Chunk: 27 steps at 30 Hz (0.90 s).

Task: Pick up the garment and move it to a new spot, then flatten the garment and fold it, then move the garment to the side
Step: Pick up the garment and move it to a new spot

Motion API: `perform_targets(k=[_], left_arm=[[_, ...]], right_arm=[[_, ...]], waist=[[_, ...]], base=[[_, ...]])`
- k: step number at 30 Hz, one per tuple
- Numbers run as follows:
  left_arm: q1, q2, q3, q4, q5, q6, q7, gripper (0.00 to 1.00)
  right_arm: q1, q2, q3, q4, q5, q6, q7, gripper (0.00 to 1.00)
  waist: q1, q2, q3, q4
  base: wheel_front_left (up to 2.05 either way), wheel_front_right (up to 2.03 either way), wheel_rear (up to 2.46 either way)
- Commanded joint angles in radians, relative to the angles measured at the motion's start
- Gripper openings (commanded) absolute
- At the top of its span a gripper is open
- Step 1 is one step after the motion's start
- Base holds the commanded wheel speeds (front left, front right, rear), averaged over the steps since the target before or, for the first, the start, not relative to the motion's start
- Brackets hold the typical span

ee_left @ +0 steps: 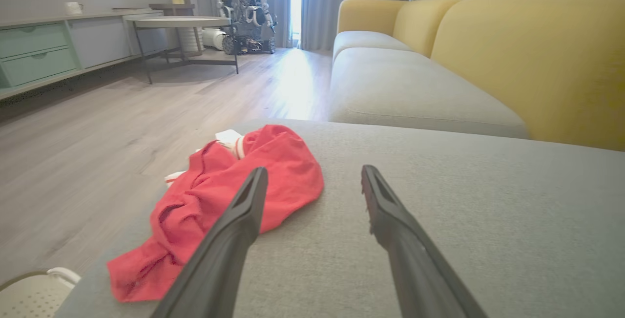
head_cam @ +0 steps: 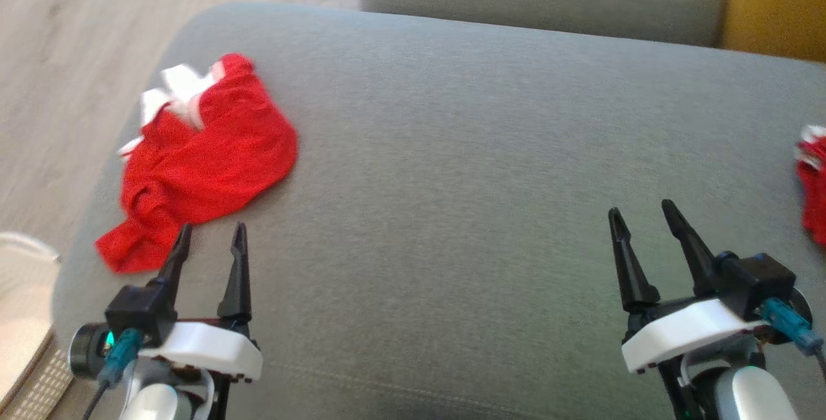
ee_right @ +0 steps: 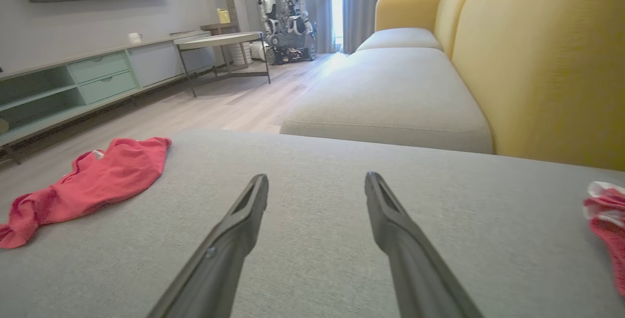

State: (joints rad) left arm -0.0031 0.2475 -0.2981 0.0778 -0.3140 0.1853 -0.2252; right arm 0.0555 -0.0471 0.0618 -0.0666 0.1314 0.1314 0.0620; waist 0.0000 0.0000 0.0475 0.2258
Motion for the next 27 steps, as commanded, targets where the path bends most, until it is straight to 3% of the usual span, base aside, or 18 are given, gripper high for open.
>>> perform_targets(k=[1, 8, 27], left_arm=[[-0.05, 0.02, 0.05, -0.024, -0.007, 0.006, -0.013, 1.0], [-0.041, 0.021, 0.059, -0.014, -0.015, 0.01, -0.021, 1.0], [-0.054, 0.009, 0.057, 0.01, -0.024, 0.007, -0.03, 1.0]], right_arm=[[-0.035, -0.003, 0.03, -0.041, -0.005, -0.001, 0.004, 1.0], [-0.042, -0.003, 0.055, -0.044, -0.01, -0.001, 0.016, 1.0], [-0.041, -0.003, 0.058, -0.041, -0.003, -0.001, 0.023, 1.0]], waist=[[0.0, 0.0, 0.0, 0.061], [0.0, 0.0, -0.008, 0.147], [0.0, 0.0, -0.002, 0.155]], base=[[0.0, 0.0, 0.0], [0.0, 0.0, 0.0], [0.0, 0.0, 0.0]])
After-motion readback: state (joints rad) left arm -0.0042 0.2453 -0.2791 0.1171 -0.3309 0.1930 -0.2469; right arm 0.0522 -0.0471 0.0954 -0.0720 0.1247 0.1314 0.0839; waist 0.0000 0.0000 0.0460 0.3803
